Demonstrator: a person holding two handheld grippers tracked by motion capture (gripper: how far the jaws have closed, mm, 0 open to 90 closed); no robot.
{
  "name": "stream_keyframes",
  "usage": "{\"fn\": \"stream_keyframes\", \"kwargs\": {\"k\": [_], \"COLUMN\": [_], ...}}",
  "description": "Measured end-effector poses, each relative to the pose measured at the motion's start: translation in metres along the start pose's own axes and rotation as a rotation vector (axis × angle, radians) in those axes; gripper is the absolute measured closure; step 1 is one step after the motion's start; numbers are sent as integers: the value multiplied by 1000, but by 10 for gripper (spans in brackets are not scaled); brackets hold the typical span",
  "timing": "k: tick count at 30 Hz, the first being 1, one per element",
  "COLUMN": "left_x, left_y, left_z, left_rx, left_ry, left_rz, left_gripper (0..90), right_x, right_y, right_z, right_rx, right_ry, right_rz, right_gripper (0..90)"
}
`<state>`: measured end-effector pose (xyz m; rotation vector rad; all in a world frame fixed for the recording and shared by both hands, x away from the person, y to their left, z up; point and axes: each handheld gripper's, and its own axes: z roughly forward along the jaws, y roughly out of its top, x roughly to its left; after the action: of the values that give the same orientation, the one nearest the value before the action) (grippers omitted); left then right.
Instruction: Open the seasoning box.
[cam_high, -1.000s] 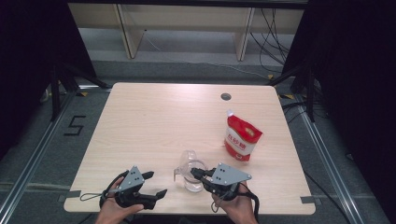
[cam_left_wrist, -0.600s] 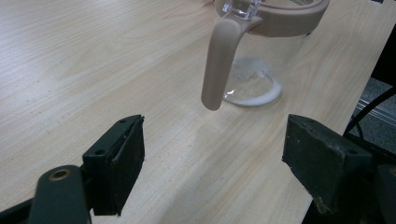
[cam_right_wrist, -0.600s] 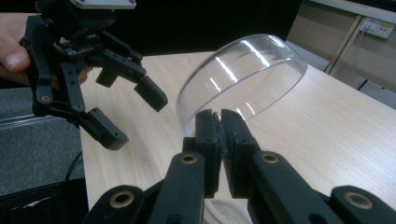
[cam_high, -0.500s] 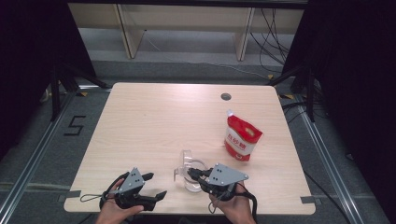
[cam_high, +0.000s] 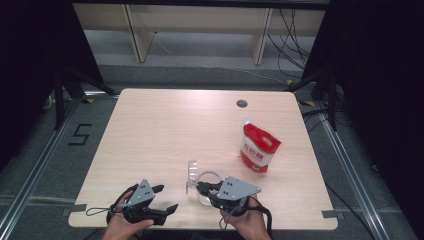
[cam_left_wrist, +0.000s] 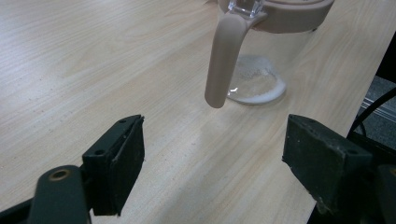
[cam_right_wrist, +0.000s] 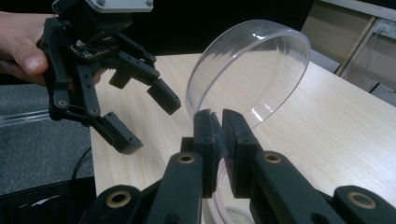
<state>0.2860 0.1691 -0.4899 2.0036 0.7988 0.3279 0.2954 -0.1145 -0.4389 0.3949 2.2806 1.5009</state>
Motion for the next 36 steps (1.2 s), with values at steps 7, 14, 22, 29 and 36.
{"fn": "stream_keyframes", "kwargs": {"k": [7,14,22,29,36], "left_x": [1,2,2,0,4], "left_y": [1,1,1,2,5], "left_z": [-1,-2,-2,-1,-6], "left_rx": [0,-5,12,0,-16], "left_ry": [3,2,18,6,13], "left_rz": [9,-1,25,20,9], "left_gripper": [201,192,153,153,153], "right_x": [4,-7,-25,-37,-48], "right_y": [1,-5,-16,-25,-40], "right_z": [2,-7,-24,-35,-49], "right_rx": [16,14,16,2,16], "right_ry": [18,-20,-72,-117,-109], "right_rz": [20,28,74,101,105], "right_gripper": [839,801,746,673,572]}}
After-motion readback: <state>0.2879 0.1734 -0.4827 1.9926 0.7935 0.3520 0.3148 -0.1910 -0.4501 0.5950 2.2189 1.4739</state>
